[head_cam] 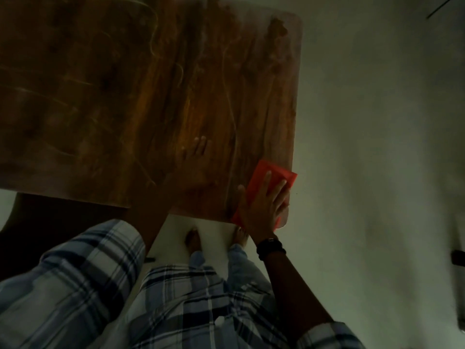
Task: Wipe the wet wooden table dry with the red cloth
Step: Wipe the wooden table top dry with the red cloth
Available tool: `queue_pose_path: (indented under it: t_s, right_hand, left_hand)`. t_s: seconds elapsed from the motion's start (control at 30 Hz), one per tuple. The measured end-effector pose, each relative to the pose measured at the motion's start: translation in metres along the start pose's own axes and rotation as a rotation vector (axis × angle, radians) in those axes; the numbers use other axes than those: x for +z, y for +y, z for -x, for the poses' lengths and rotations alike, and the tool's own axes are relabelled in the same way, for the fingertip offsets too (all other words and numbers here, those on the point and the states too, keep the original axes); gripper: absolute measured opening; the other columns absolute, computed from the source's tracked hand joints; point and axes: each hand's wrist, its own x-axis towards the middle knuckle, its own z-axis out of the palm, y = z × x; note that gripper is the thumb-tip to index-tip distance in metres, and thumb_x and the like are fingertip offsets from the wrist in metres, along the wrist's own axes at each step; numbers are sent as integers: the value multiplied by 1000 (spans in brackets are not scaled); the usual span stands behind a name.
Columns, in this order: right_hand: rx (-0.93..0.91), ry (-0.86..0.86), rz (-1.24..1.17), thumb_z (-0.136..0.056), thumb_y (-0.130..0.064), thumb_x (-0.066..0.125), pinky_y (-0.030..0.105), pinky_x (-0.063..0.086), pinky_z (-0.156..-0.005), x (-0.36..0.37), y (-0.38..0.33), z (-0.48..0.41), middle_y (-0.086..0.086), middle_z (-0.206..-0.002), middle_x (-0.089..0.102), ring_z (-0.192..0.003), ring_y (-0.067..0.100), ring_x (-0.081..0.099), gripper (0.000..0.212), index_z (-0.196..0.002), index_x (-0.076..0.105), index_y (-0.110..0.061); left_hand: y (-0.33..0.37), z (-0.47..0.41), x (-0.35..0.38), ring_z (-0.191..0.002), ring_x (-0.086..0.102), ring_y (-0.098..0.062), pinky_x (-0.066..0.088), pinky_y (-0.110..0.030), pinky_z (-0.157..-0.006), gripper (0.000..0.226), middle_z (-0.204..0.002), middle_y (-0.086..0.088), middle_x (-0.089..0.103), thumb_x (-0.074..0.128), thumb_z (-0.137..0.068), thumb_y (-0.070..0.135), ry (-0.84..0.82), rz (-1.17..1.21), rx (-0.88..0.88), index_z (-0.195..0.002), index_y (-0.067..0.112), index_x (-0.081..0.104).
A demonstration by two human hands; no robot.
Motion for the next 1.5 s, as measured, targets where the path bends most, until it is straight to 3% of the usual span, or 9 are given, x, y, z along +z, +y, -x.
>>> queue_pose_path:
  t_s: [0.2, 0.37, 0.5, 0.7, 0.83, 0.93, 1.17, 1.3, 1.5]
  right_hand:
    - [-180, 52, 103, -92, -68, 31, 67, -4, -111, 8, 9, -48, 19, -163, 9, -147, 47, 7, 77, -155, 18, -27]
    - [-310, 59, 174, -93, -67, 25, 65, 4, -116, -3, 5, -141, 11, -164, 11, -150, 41, 7, 72, -155, 24, -30]
    - [-342, 102, 199, -96, -61, 27, 64, 11, -116, 2, -4, -165, 13, -163, 18, -148, 42, 13, 67, -153, 31, -28]
    - [-562, 32, 165, -101, -53, 25, 59, 7, -120, 9, 5, -86, 13, -163, 15, -151, 36, 8, 61, -154, 28, -23]
    - [-683, -5, 192, -102, -43, 39, 62, 21, -115, 12, 28, 13, 13, -161, 23, -150, 35, 14, 52, -151, 38, -23]
    - [-660, -4, 186, -101, -42, 42, 61, 26, -113, 5, 48, 26, 9, -161, 26, -150, 32, 18, 50, -149, 41, -27]
    - [-497, -6, 176, -101, -51, 28, 63, 11, -118, 7, -2, -80, 7, -164, 13, -151, 33, 5, 58, -155, 24, -31]
    - [-466, 35, 180, -100, -51, 29, 61, 8, -118, 20, -38, -102, 10, -163, 20, -150, 36, 11, 57, -153, 31, -30]
    - [-586, 41, 191, -102, -43, 38, 59, 18, -118, 25, -1, -3, 9, -162, 24, -151, 32, 14, 52, -151, 37, -27]
  left_hand:
    - [-4, -7, 8, -147, -11, -24, 2, -52, -118, 110, -159, -4, -17, 66, -79, 52, 2, -26, 24, -152, 16, -9]
    - [-15, -14, 15, -147, -13, -18, 1, -55, -116, 112, -159, 3, -20, 61, -76, 64, 16, -17, 20, -151, 24, -11]
    - [-18, -14, 19, -147, -12, -16, 0, -58, -115, 110, -158, 5, -19, 59, -76, 67, 46, -29, 41, -151, 26, -10]
    - [-20, -12, 13, -146, -13, -17, 1, -60, -114, 114, -158, 4, -20, 63, -73, 66, 10, 4, 66, -152, 25, -9]
    - [-24, -18, 5, -144, -21, -18, -3, -64, -112, 132, -156, 3, -27, 72, -62, 66, -119, 7, 89, -150, 24, -16]
    - [-29, -19, 5, -144, -23, -19, -3, -65, -112, 141, -155, 3, -30, 79, -55, 61, -148, -55, 106, -148, 25, -21]
    - [-27, -13, 2, -143, -24, -20, 0, -65, -112, 146, -154, 3, -32, 84, -52, 56, -147, -104, 116, -147, 25, -23]
    - [-20, -11, -1, -143, -25, -21, 0, -63, -113, 133, -154, 0, -32, 78, -66, 50, -179, -111, 92, -148, 21, -23]
    - [-16, -13, -5, -145, -20, -18, -1, -60, -114, 92, -157, 2, -26, 48, -90, 50, -177, -15, 76, -150, 22, -16]
